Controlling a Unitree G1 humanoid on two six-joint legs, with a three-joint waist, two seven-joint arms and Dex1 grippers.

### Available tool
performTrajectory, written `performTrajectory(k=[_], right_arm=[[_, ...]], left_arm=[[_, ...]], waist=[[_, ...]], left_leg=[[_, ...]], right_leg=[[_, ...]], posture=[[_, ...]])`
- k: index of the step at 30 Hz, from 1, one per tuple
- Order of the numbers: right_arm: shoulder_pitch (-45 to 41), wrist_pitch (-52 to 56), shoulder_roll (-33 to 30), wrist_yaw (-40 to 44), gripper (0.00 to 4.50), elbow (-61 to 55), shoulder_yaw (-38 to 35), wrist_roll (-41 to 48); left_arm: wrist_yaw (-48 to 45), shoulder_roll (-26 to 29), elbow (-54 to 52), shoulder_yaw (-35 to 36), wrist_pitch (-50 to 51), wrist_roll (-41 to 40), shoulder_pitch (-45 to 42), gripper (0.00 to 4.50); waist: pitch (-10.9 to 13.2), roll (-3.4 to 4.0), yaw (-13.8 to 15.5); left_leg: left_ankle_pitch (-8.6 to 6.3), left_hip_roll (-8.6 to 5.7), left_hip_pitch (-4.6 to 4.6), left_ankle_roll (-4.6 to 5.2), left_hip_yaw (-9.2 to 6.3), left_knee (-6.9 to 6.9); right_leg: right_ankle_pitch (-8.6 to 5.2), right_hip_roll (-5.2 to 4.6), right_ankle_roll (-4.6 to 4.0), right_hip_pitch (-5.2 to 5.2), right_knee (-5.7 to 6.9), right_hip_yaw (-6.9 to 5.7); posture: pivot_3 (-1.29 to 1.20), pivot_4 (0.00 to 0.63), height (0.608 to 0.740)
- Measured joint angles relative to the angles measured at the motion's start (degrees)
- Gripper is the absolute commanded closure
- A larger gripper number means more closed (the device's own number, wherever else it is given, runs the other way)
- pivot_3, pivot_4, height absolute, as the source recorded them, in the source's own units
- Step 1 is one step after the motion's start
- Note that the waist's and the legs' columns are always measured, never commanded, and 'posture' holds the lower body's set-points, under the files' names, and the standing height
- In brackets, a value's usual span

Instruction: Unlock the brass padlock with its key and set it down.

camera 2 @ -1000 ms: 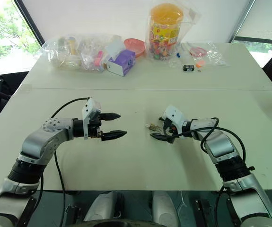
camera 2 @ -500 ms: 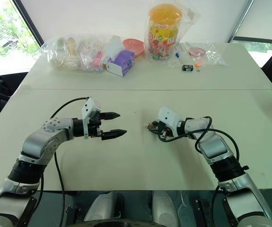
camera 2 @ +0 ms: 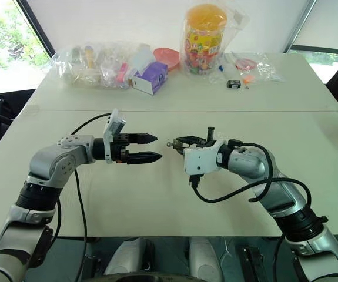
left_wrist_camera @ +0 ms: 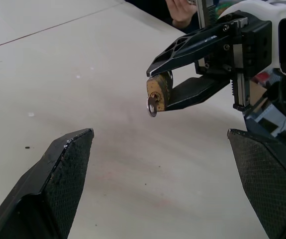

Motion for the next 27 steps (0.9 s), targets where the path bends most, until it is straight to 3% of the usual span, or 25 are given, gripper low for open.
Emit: performTrajectory(k=[2, 4, 8, 17, 20, 25, 27], right_arm=[[-0.01, -0.04, -0.72, 0.6, 3.82, -1.47, -0.25, -0.09], [-0.01, -0.11, -1.17, 1.03, 3.82, -1.99, -0.37, -0.25], [-0.01, 0.07, -1.31, 1.57, 3.82, -2.09, -0.37, -0.54], [-0.01, 0.62, -1.3, 2.55, 3.82, -3.26, -0.37, -0.54], [-0.01, 0.98, -1.3, 2.67, 3.82, -3.29, -0.37, -0.55], [-0.01, 1.37, -1.3, 2.98, 3.82, -3.3, -0.37, -0.55], [-0.01, 1.38, -1.3, 3.05, 3.82, -3.31, -0.37, -0.55]], left_arm=[[-0.23, -0.6, 0.9, 0.03, 0.0, -0.04, -0.81, 0.85], [-0.35, -0.92, 1.33, 0.05, -0.02, -0.03, -1.65, 1.75], [-0.64, -2.04, 2.32, 0.02, -0.12, 0.04, -2.26, 3.87], [-0.82, -2.8, 2.68, -0.39, 0.26, 0.08, -2.62, 3.87], [-0.89, -2.86, 3.1, -0.39, 0.3, 0.07, -2.83, 3.03], [-0.76, -3.25, 3.14, -0.47, 0.25, 0.34, -3.4, 0.45], [-0.73, -3.53, 3.14, -0.63, 0.14, 0.65, -3.57, 0.45]], waist=[[0.0, -0.01, 0.17], [0.01, -0.02, 0.15], [0.01, -0.02, 0.05], [0.01, -0.02, 0.03], [0.01, -0.02, 0.06], [0.01, -0.02, 0.07], [0.01, -0.02, 0.05]], left_leg=[[0.0, -0.02, -0.01, 0.0, 0.0, 0.01], [0.0, -0.04, -0.01, 0.0, 0.0, 0.02], [0.0, -0.01, 0.0, 0.0, 0.0, 0.01], [0.0, -0.01, 0.0, 0.0, 0.0, 0.01], [0.0, -0.01, 0.0, 0.0, 0.0, 0.02], [0.0, -0.03, 0.0, 0.0, 0.0, 0.02], [0.0, -0.03, 0.0, 0.0, 0.0, 0.02]], right_leg=[[0.0, 0.0, 0.0, 0.01, 0.0, -0.01], [0.0, 0.01, 0.0, 0.02, -0.01, 0.0], [0.0, 0.0, 0.0, 0.01, -0.01, -0.01], [0.0, 0.0, 0.0, 0.01, 0.0, 0.0], [0.0, 0.01, 0.0, 0.02, 0.0, -0.01], [0.0, 0.0, 0.0, 0.02, 0.0, 0.0], [0.0, 0.01, 0.0, 0.02, 0.0, 0.0]], posture=[[0.0, 0.15, 0.735], [0.0, 0.15, 0.735], [0.0, 0.15, 0.735], [0.0, 0.15, 0.735], [0.0, 0.15, 0.735], [0.0, 0.15, 0.735], [0.0, 0.15, 0.735]])
